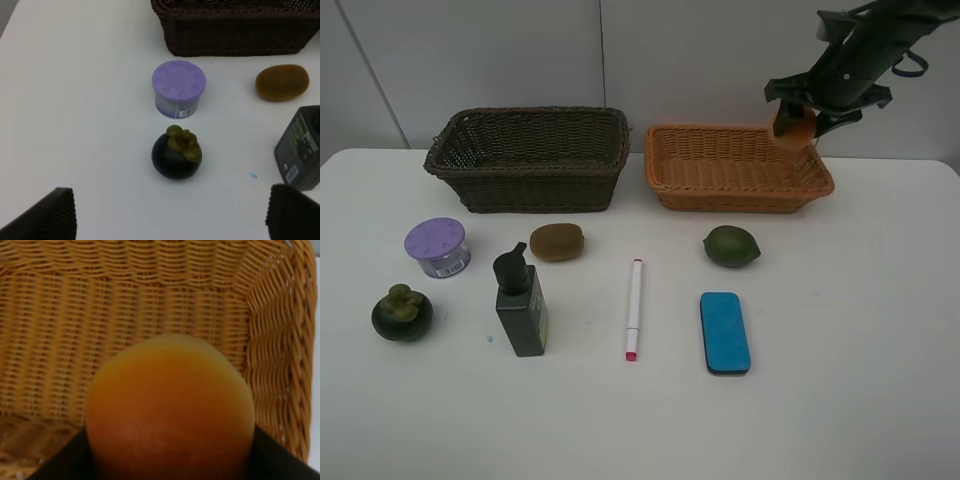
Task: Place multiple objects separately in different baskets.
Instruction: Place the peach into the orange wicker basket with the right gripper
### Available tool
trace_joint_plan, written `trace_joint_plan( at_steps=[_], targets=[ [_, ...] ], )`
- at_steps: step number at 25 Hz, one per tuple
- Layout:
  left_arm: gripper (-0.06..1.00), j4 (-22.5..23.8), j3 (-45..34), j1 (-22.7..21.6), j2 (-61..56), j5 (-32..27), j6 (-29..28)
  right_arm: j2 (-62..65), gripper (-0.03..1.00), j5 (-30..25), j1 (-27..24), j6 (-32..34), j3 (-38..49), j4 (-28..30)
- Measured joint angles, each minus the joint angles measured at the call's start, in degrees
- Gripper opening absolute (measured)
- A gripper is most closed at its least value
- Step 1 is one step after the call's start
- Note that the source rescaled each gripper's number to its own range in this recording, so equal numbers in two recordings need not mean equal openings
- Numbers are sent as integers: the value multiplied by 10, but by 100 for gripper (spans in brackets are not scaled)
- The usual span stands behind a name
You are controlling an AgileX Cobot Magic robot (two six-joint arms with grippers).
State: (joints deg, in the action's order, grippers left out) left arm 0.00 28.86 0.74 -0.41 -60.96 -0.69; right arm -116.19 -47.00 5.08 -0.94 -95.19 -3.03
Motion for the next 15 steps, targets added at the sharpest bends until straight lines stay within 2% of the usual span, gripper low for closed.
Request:
trace_joint_plan(
  at_steps=[6, 15],
  targets=[
    [100, 0, 0, 0, 0, 0, 0, -75, 60, 7, 0, 0, -39, 5],
    [100, 0, 0, 0, 0, 0, 0, -93, 60, 13, 0, 0, -40, 30]
  ],
)
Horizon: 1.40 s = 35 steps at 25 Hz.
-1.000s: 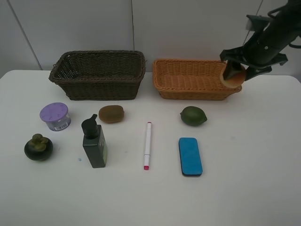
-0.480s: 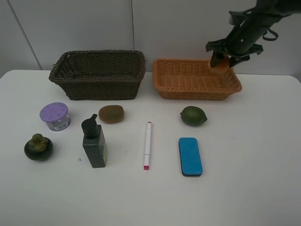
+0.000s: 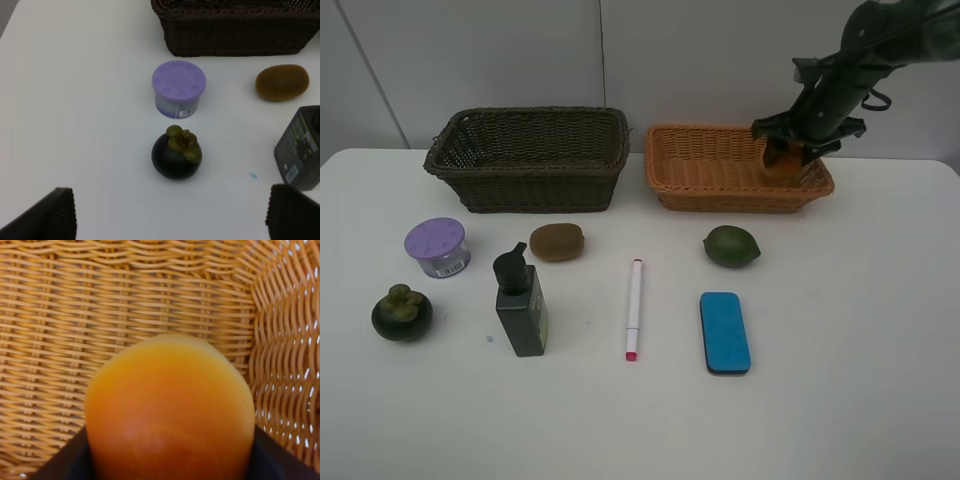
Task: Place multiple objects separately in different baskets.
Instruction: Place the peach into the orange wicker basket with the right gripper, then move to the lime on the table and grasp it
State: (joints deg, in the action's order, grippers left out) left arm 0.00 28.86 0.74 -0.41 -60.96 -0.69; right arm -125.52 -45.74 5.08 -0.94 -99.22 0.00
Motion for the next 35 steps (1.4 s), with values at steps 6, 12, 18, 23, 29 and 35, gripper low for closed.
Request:
trace_joint_plan(
  at_steps=[6, 12, 18, 23, 29, 35],
  targets=[
    [100, 0, 0, 0, 0, 0, 0, 0, 60, 1, 0, 0, -1, 0],
    [100, 0, 0, 0, 0, 0, 0, 0, 78, -1, 0, 0, -1, 0],
    [100, 0, 0, 0, 0, 0, 0, 0, 98, -2, 0, 0, -1, 0],
    [100, 0, 0, 0, 0, 0, 0, 3, 98, -8, 0, 0, -1, 0],
    [100, 0, 0, 0, 0, 0, 0, 58, 99, -62, 2, 0, -1, 0],
    [100, 0, 0, 0, 0, 0, 0, 120, 99, -177, 29, -3, -1, 0]
  ],
)
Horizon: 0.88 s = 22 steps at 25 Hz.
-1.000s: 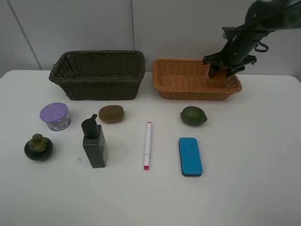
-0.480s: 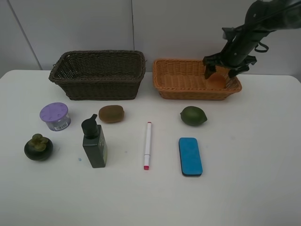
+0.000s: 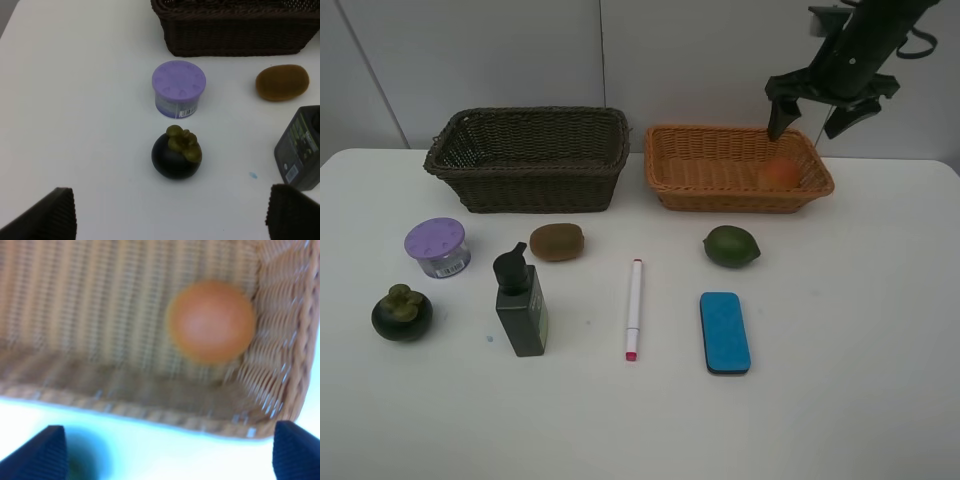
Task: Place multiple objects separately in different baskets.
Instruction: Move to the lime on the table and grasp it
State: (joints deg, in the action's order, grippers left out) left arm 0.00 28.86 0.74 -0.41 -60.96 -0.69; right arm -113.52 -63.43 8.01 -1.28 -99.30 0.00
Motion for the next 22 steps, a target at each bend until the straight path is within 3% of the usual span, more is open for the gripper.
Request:
trace_joint_plan(
  at_steps=[5, 15, 22],
  targets=[
    [100, 0, 0, 0, 0, 0, 0, 16, 99, -59, 41, -41, 0, 3],
    [100, 0, 0, 0, 0, 0, 0, 16, 99, -63, 113, -170, 9, 0],
    [100, 0, 0, 0, 0, 0, 0, 14, 99, -57, 116, -289, 118, -30]
  ],
)
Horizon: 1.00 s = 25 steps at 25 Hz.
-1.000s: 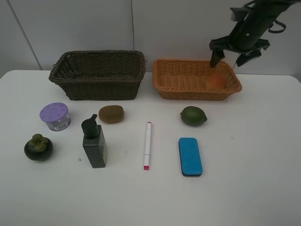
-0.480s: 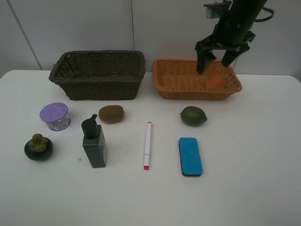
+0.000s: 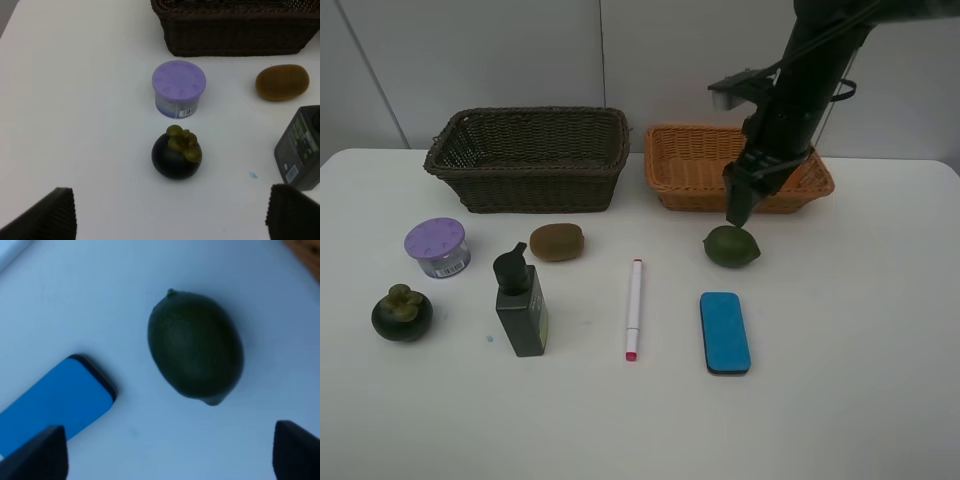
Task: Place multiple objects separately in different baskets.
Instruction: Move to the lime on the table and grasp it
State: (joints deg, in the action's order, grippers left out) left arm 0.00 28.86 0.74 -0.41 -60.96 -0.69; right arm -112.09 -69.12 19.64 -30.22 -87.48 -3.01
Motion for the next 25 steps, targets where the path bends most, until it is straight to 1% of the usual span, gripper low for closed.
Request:
trace_joint_plan(
  at_steps=[1, 3, 6, 9, 11, 15, 21, 25],
  targets=[
    [100, 0, 0, 0, 0, 0, 0, 0, 99, 11, 0, -20, 17, -6],
    [100, 0, 0, 0, 0, 0, 0, 0, 99, 50, 0, -48, 45, -14],
    [100, 0, 0, 0, 0, 0, 0, 0, 99, 111, 0, -65, 81, -12],
    [100, 0, 0, 0, 0, 0, 0, 0, 99, 165, 0, -69, 107, 13],
    [100, 0, 0, 0, 0, 0, 0, -2, 99, 190, 0, -69, 115, 34],
    [100, 0, 0, 0, 0, 0, 0, -17, 99, 208, 0, -70, 117, 59],
    [100, 0, 0, 0, 0, 0, 0, -42, 99, 222, 1, -74, 118, 60],
    [100, 0, 0, 0, 0, 0, 0, -60, 99, 247, 11, -74, 118, 60]
  ],
)
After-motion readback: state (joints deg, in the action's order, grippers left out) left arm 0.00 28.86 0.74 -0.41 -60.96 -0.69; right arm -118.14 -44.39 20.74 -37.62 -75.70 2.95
